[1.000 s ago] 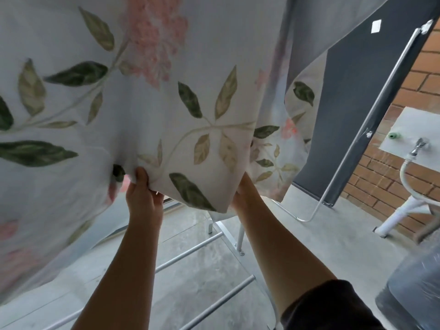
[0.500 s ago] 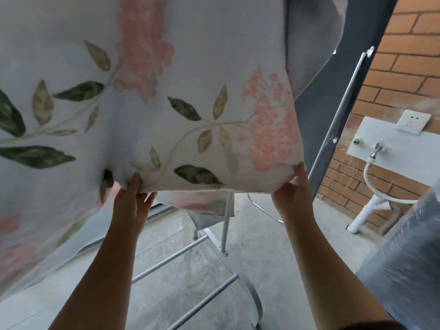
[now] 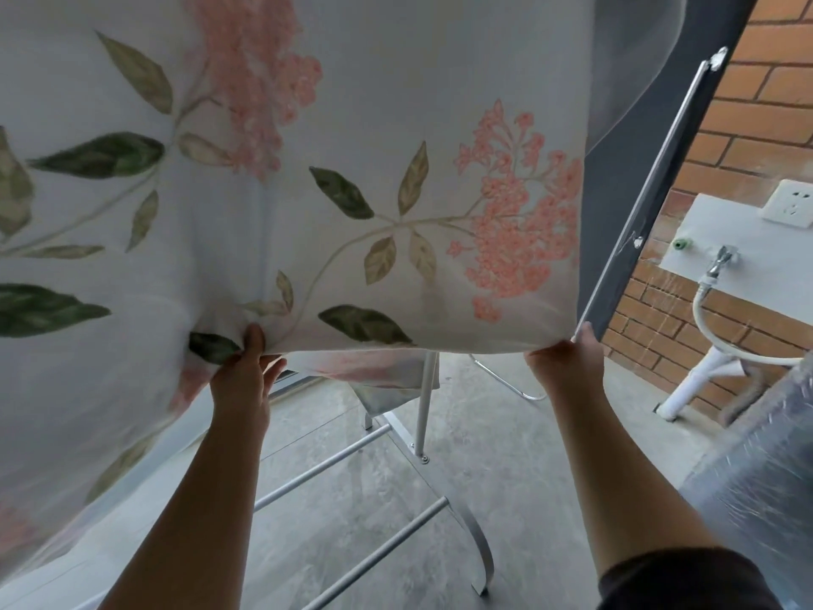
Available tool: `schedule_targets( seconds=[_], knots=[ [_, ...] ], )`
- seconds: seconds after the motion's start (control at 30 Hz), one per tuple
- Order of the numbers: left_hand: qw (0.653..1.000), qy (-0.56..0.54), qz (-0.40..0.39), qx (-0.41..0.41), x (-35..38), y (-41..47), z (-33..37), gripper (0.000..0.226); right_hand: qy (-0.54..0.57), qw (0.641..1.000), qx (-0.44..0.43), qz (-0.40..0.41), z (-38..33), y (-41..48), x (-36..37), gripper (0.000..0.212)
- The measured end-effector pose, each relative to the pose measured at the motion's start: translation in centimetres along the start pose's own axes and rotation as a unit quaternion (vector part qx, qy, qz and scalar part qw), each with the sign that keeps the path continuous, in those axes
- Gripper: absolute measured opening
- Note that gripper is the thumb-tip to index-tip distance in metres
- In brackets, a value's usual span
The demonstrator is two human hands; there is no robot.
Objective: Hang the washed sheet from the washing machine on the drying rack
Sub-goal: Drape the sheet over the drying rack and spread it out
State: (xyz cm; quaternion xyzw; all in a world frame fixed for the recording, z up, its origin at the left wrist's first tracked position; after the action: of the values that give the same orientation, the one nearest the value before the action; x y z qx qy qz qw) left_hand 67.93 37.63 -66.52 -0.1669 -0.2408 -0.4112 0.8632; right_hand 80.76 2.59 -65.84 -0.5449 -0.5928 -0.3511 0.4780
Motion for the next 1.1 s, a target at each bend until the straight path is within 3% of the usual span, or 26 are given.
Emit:
schedule_targets(
  seconds=[0.1, 0.2, 0.37, 0.5, 0.63, 0.77, 0.9, 1.1],
  knots=[
    [1.000, -0.011, 0.004, -0.009, 0.3, 0.3, -0.7, 0.010, -0.078, 0.996, 0.042, 0.032, -0.5, 1.2, -0.1, 0.038],
    [1.000, -0.011, 0.005, -0.010, 0.8, 0.5, -1.0, 0.011, -0.098, 0.993, -0.002, 0.062, -2.0, 1.7, -0.6, 0.028],
    [1.000, -0.003, 0.002, -0.013, 1.4, 0.6, -1.7, 0.010, -0.131, 0.991, -0.001, 0.010, -2.9, 2.5, -1.0, 0.017],
    [1.000, 0.010, 0.004, -0.002, 1.8, 0.4, -2.3, 0.021, -0.268, 0.958, 0.016, 0.100, -2.4, 1.5, -3.8, 0.004],
    [1.000, 0.006, 0.023, -0.016, 1.0, -0.2, -3.4, 0.008, -0.292, 0.943, 0.031, 0.155, -0.8, 0.6, -6.3, 0.018],
    [0.998, 0.006, 0.059, -0.010, -0.7, 0.3, -3.4, 0.024, -0.312, 0.938, 0.065, 0.138, 2.2, 0.3, -7.6, 0.017],
    [0.997, 0.021, 0.074, 0.004, -1.8, 0.4, -3.4, 0.023, -0.322, 0.934, 0.073, 0.138, 4.5, -0.1, -8.4, 0.024],
    [0.995, 0.042, 0.087, 0.002, -3.5, 0.2, -3.5, 0.036, -0.347, 0.919, 0.065, 0.176, 6.4, -0.9, -9.6, 0.016]
  ],
)
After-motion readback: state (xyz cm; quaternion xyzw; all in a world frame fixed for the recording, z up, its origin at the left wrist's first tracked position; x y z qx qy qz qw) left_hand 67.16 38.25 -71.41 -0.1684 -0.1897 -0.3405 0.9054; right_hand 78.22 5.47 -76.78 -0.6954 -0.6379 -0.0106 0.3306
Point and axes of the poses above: each hand's wrist, its own y-axis towards the middle knuckle, its own x-axis out of the palm, z = x × y, the point moved 6 cm from there along y, towards the middle knuckle, and after that the axes turned 9 degrees about -z, right-handed, at the moved point
